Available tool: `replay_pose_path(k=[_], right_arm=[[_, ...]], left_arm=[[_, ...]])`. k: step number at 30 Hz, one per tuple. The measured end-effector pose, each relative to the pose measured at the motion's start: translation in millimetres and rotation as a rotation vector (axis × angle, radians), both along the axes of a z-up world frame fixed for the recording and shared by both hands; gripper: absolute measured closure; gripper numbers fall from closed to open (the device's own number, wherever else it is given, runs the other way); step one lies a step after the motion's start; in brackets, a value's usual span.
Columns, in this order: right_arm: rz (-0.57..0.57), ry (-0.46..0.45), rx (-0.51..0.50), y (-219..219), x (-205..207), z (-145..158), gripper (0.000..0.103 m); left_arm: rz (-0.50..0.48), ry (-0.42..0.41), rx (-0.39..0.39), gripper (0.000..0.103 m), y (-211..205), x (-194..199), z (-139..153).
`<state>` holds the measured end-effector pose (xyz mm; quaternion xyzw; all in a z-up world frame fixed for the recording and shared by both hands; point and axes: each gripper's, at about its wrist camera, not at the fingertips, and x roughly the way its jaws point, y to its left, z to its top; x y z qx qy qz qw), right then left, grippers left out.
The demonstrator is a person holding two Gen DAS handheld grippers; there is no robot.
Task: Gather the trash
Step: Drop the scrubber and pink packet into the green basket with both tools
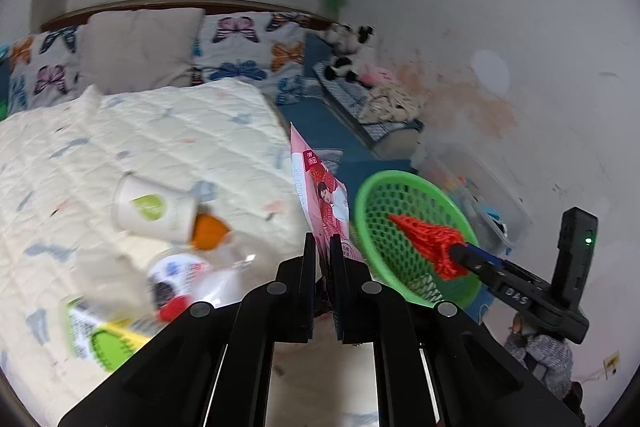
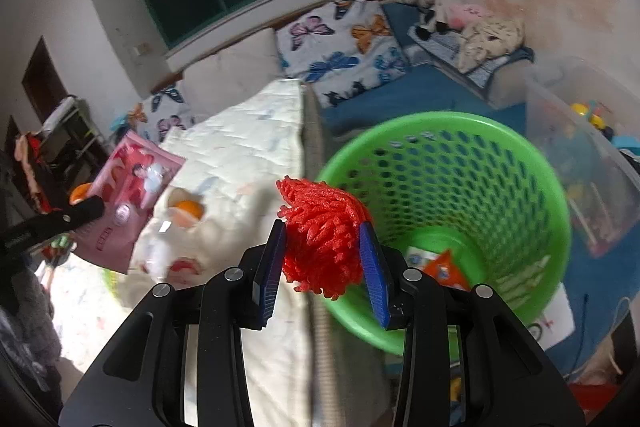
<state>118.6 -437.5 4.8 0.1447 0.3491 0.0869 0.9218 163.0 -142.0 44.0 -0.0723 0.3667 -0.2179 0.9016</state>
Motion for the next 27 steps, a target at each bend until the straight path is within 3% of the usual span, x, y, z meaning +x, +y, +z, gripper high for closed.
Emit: replay_pose_path(k=[11, 15, 27], right_arm=[[-0.110, 0.076, -0.056, -42, 8, -33, 0.063], [-0.143, 0.092, -0.035, -58, 8, -41, 0.052], [-0.188, 0.072, 0.008, -82, -16, -37, 0.043]], left_arm=[[-0.141, -0.007, 0.065, 0.096, -83, 27, -5], [-0.174, -0.010, 0.086, 0.096, -105, 32, -9], [-0.247, 0.034, 0.135, 0.096, -156, 45, -37]])
